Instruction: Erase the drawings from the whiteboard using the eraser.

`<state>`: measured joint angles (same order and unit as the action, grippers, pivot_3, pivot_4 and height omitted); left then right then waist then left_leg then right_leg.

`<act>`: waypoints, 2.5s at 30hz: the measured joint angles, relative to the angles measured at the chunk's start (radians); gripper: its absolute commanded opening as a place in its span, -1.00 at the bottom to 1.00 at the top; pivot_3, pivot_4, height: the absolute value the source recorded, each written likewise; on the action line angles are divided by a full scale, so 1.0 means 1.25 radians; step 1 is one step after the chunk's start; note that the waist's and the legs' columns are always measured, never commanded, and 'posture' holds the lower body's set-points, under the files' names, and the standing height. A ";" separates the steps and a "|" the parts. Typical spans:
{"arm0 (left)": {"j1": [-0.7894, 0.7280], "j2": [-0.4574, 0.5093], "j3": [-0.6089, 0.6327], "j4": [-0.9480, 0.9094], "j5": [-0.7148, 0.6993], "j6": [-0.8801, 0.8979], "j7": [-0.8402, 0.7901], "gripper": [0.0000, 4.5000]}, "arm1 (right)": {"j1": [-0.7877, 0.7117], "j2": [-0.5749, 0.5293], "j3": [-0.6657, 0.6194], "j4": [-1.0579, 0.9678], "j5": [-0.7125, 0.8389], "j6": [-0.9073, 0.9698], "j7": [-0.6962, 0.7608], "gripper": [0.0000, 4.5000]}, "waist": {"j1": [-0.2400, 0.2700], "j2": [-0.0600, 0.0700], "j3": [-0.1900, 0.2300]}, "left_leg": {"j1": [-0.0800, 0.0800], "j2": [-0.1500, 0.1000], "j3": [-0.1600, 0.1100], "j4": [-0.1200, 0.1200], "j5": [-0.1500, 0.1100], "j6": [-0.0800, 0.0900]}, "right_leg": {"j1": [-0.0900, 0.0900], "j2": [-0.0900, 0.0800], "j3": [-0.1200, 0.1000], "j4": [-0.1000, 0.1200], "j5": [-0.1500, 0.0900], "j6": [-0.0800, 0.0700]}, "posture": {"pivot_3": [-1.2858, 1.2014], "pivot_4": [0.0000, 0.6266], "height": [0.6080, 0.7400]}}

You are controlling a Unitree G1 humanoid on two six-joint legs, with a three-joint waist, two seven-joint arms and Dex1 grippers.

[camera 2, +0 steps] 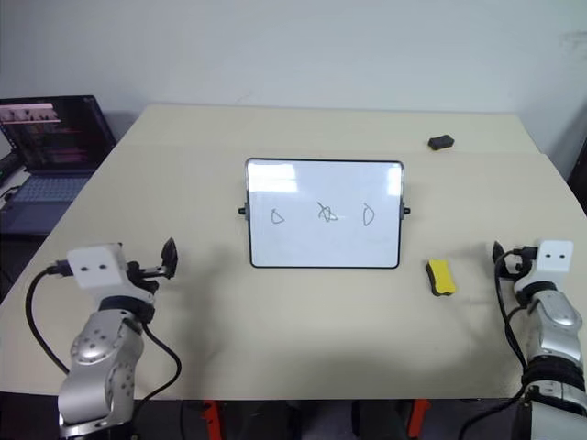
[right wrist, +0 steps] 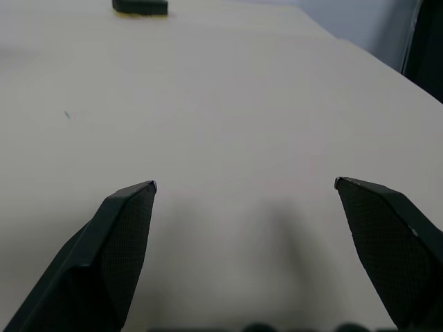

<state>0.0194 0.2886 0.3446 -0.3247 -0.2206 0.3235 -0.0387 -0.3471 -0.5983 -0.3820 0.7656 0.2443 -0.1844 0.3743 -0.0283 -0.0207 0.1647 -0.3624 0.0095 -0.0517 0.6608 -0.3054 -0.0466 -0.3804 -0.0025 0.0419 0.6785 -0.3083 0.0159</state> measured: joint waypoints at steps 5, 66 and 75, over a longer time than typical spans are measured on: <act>-0.024 -0.044 0.002 0.016 -0.023 0.009 0.009 1.00 | 0.001 -0.013 0.001 0.006 -0.006 0.005 -0.001 0.99 | -0.001 0.000 0.000 | 0.000 0.000 0.000 0.001 0.000 0.000 | 0.000 0.000 0.000 0.001 0.000 0.000 | 0.03 -0.52 1.00; -0.267 0.423 -0.358 -0.074 -0.333 0.220 -0.862 1.00 | 0.261 0.141 0.108 -0.987 0.228 0.804 -0.268 0.99 | -0.001 0.003 0.004 | -0.005 0.000 -0.001 0.000 0.000 0.000 | -0.006 0.002 0.000 0.001 0.000 0.001 | 0.03 -0.52 1.00; -0.277 0.410 -0.366 -0.057 -0.308 0.191 -0.888 1.00 | 0.249 0.147 0.110 -0.975 0.222 0.820 -0.250 0.99 | -0.002 0.003 0.004 | -0.004 0.000 -0.001 0.000 0.000 0.000 | -0.006 0.002 0.000 0.001 0.000 0.001 | 0.03 -0.52 1.00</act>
<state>-0.3264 0.8006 -0.1127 -0.3962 -0.6062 0.5621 -1.1482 -0.0355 -0.4144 -0.2446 -0.4535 0.5222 0.8409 0.0621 -0.0303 -0.0172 0.1695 -0.3680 0.0096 -0.0526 0.6613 -0.3054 -0.0465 -0.3878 -0.0003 0.0424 0.6802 -0.3087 0.0167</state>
